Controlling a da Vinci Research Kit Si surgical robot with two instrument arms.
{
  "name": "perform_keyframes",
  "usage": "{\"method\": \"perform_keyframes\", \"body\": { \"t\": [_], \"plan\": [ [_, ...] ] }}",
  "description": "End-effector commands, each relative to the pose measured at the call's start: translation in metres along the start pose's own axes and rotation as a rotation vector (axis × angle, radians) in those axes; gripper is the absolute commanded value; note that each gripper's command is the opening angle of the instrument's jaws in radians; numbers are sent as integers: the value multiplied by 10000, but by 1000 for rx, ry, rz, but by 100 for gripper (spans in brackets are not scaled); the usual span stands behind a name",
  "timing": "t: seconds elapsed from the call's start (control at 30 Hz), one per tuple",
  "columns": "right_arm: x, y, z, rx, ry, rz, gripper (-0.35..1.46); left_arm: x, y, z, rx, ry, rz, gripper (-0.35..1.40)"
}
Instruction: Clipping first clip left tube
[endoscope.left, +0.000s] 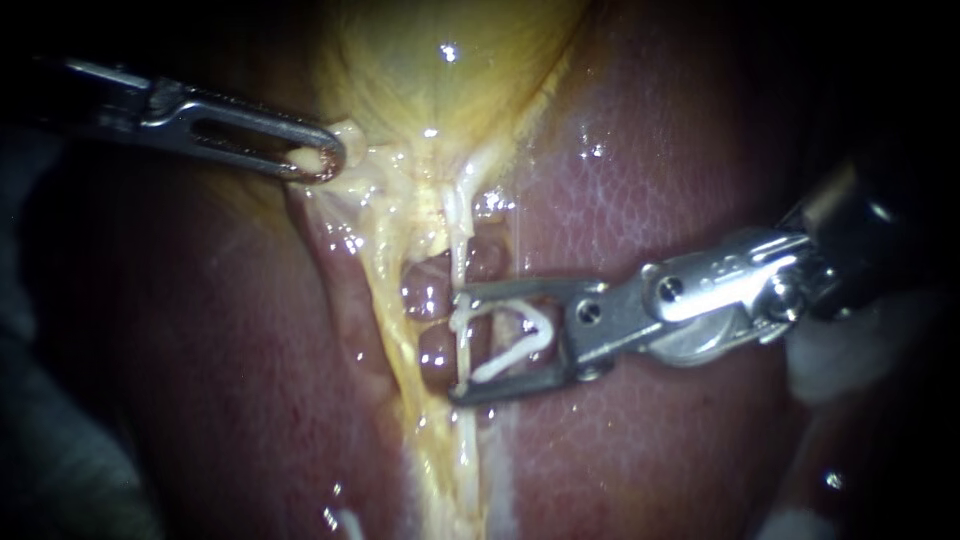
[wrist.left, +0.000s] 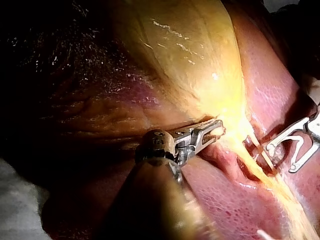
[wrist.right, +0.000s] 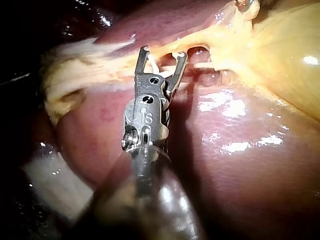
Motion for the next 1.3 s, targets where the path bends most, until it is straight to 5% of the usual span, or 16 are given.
{"method": "perform_keyframes", "body": {
  "t": [0.03, 0.7, 1.3],
  "plan": [
    [-2, 1, 2, 5, 8, 12, 50, 0, 0, 0, 0, 0, 0, -35],
    [-64, 26, 38, 78, 93, 211, 50, 0, 1, 0, 0, 0, 0, -35],
    [-69, 32, 73, 78, 147, 267, 50, 0, 1, 0, 0, 0, 0, -35]
  ]
}}
